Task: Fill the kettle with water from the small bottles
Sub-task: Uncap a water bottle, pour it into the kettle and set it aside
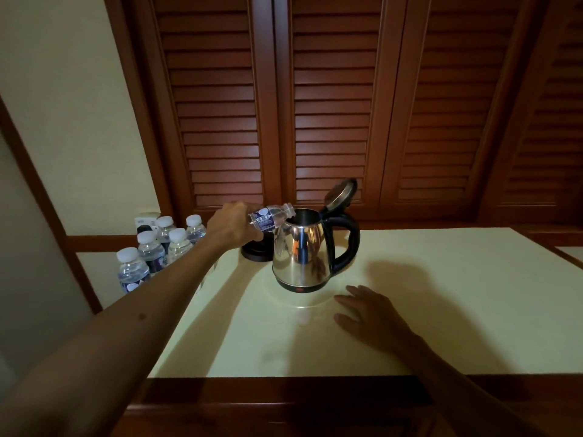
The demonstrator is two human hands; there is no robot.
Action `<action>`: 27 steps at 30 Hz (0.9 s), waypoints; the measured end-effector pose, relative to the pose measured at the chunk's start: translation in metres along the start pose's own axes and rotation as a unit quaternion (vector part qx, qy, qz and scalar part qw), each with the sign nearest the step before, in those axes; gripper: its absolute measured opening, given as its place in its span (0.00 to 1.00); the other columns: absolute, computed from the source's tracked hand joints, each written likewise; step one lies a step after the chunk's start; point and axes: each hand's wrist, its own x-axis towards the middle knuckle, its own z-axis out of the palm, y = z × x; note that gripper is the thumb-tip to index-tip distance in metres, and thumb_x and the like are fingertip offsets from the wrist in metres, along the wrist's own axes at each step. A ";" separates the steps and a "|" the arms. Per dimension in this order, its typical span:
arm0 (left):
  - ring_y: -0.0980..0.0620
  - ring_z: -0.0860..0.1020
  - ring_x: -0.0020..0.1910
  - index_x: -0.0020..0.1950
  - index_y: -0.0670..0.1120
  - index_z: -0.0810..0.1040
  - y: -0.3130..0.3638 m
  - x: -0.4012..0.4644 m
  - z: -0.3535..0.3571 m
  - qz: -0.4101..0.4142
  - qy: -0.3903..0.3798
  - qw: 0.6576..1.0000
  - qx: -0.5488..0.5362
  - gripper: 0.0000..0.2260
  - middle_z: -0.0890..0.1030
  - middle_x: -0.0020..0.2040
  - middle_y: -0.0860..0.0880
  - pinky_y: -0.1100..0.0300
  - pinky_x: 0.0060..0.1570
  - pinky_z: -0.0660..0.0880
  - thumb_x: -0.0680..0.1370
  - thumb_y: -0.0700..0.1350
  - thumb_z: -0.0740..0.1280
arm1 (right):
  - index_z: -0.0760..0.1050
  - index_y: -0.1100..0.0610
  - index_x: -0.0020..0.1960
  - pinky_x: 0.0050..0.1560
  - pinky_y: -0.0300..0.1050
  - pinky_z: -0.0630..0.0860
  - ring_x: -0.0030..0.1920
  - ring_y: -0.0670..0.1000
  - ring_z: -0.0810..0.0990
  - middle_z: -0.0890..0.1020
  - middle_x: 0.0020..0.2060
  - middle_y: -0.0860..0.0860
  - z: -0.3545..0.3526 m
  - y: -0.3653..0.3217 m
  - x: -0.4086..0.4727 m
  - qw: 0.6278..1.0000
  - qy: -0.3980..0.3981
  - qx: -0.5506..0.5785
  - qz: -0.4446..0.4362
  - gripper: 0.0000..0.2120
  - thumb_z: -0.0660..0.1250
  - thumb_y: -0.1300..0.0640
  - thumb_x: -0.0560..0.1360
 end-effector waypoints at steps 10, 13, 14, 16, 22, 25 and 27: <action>0.49 0.80 0.43 0.60 0.50 0.80 -0.001 0.002 -0.006 0.008 -0.029 0.999 0.032 0.23 0.83 0.47 0.49 0.52 0.44 0.80 0.66 0.46 0.77 | 0.63 0.43 0.74 0.75 0.53 0.53 0.76 0.50 0.54 0.59 0.76 0.46 -0.004 -0.006 -0.003 1.000 0.002 0.019 0.007 0.27 0.54 0.35 0.77; 0.48 0.80 0.45 0.60 0.51 0.81 0.001 0.005 -0.011 0.024 -0.028 0.998 0.048 0.23 0.83 0.48 0.49 0.51 0.45 0.80 0.65 0.46 0.77 | 0.63 0.44 0.74 0.75 0.52 0.53 0.76 0.50 0.54 0.59 0.76 0.46 -0.005 -0.007 -0.004 1.000 0.004 0.024 0.007 0.27 0.54 0.35 0.78; 0.48 0.80 0.45 0.60 0.51 0.80 0.001 0.007 -0.011 0.028 -0.029 0.998 0.057 0.23 0.83 0.48 0.49 0.51 0.45 0.80 0.65 0.46 0.77 | 0.63 0.44 0.74 0.75 0.52 0.52 0.77 0.50 0.54 0.59 0.76 0.46 -0.006 -0.007 -0.004 1.000 0.003 0.027 0.008 0.27 0.54 0.35 0.78; 0.48 0.79 0.45 0.59 0.52 0.80 0.002 0.008 -0.012 0.031 -0.033 0.997 0.070 0.23 0.83 0.48 0.50 0.51 0.44 0.80 0.65 0.47 0.77 | 0.63 0.44 0.74 0.75 0.52 0.52 0.77 0.50 0.54 0.59 0.76 0.46 -0.007 -0.008 -0.005 0.999 0.001 0.033 0.011 0.27 0.55 0.36 0.78; 0.49 0.79 0.45 0.62 0.49 0.79 0.002 0.010 -0.009 0.029 -0.044 0.996 0.066 0.24 0.83 0.49 0.48 0.53 0.44 0.79 0.67 0.45 0.77 | 0.63 0.44 0.74 0.75 0.52 0.52 0.76 0.50 0.54 0.60 0.76 0.46 -0.007 -0.007 -0.004 0.999 0.004 0.033 0.007 0.27 0.55 0.35 0.77; 0.49 0.78 0.45 0.63 0.50 0.79 0.001 0.012 -0.010 0.035 -0.042 0.996 0.071 0.24 0.83 0.51 0.48 0.56 0.41 0.75 0.68 0.45 0.77 | 0.64 0.44 0.74 0.74 0.52 0.53 0.76 0.50 0.54 0.60 0.76 0.46 -0.003 -0.004 -0.002 1.000 0.006 0.027 0.003 0.28 0.54 0.35 0.77; 0.50 0.77 0.47 0.65 0.50 0.78 0.002 0.013 -0.011 0.038 -0.039 0.995 0.078 0.25 0.83 0.53 0.48 0.55 0.42 0.75 0.68 0.45 0.77 | 0.63 0.44 0.74 0.74 0.52 0.53 0.76 0.50 0.54 0.60 0.76 0.46 -0.002 -0.002 -0.001 1.000 0.007 0.022 0.003 0.28 0.54 0.34 0.77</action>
